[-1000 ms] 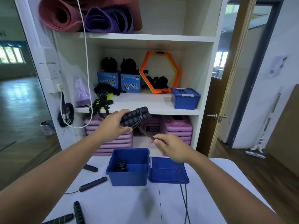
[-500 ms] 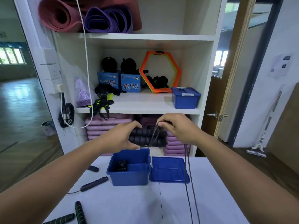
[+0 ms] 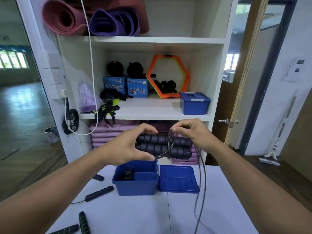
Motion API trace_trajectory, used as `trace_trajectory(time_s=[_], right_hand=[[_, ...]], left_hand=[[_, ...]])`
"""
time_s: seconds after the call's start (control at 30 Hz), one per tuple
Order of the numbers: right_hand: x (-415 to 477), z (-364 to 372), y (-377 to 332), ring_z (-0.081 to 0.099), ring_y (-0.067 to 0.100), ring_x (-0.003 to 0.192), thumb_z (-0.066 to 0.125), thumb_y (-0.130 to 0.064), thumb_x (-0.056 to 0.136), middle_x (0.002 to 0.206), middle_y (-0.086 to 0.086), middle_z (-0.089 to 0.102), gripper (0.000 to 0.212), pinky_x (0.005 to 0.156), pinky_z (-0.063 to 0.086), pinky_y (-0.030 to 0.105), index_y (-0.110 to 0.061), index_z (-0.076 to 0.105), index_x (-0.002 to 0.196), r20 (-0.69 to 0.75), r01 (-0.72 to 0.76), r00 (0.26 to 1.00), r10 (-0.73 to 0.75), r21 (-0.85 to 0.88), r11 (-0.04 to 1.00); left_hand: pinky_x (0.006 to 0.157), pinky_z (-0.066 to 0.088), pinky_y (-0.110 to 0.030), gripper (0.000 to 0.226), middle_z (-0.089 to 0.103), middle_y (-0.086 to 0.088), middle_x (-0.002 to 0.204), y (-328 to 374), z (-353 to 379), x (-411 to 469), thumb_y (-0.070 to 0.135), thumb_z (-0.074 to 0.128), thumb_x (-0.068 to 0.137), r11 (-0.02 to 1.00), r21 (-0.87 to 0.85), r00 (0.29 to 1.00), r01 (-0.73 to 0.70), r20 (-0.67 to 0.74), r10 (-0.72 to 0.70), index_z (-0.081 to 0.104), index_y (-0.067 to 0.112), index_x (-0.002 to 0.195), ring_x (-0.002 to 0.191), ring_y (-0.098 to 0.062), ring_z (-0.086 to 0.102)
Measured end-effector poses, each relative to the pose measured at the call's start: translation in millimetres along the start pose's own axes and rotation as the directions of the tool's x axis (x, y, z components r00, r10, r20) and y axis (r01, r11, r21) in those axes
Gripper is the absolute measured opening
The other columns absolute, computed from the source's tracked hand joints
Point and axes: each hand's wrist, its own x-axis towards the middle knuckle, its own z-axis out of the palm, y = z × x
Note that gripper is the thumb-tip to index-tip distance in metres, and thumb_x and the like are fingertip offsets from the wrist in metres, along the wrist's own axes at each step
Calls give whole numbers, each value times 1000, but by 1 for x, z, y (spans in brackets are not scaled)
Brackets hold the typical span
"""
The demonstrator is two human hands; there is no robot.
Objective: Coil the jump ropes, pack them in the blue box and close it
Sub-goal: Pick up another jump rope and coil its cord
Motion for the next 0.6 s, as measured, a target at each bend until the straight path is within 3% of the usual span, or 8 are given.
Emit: trace_trajectory(time_s=[0.1,0.2,0.27,0.33,0.43,0.5,0.6], right_hand=[[-3,3,3,66,15,80,66,-11,89,85,12,72,15,75,55,24,2,73,92,9,-57,998,57,192,980],[-5,14,7,66,15,77,53,4,93,84,8,69,15,71,56,25,7,67,92,9,-94,995,98,386,918],[-10,26,11,62,15,72,48,4,95,78,4,67,21,66,52,24,-1,67,87,-6,-106,993,121,447,888],[-17,42,15,51,15,61,47,-3,99,70,1,61,23,56,42,24,-7,65,86,-5,-163,983,184,440,883],[-27,63,25,38,11,49,47,-19,103,63,1,55,25,48,32,24,-5,65,92,30,-240,968,249,401,884],[-33,71,31,40,12,51,45,-23,105,63,-2,56,25,51,35,26,-7,65,107,66,-262,965,254,308,915],[-40,73,34,46,13,58,44,-28,105,65,-5,53,24,56,43,27,-19,63,118,144,-270,957,253,112,956]], left_hand=[[104,49,-47,64,64,9,121,-1,1,0,40,88,66,993,-120,999,16,-29,-20,54,42,121,116,-20,62],[95,55,-33,62,71,3,113,4,2,0,12,89,70,963,-269,997,1,-78,-23,57,25,121,107,-16,69],[91,58,-33,60,74,0,108,8,2,2,9,88,66,946,-325,987,1,-153,-54,60,24,117,101,-19,72],[92,58,-34,58,73,-1,108,9,2,4,17,89,62,940,-341,967,5,-237,-92,64,28,113,101,-19,72],[82,57,-27,54,73,5,101,2,2,10,11,88,68,937,-348,938,21,-318,-139,64,26,113,91,-10,72],[70,57,-22,51,72,2,95,-4,1,15,7,87,70,934,-354,921,38,-350,-171,63,22,113,78,-7,70],[68,59,-26,48,70,-3,96,-21,-7,23,10,88,72,939,-333,871,86,-432,-233,62,21,111,75,-13,67]])
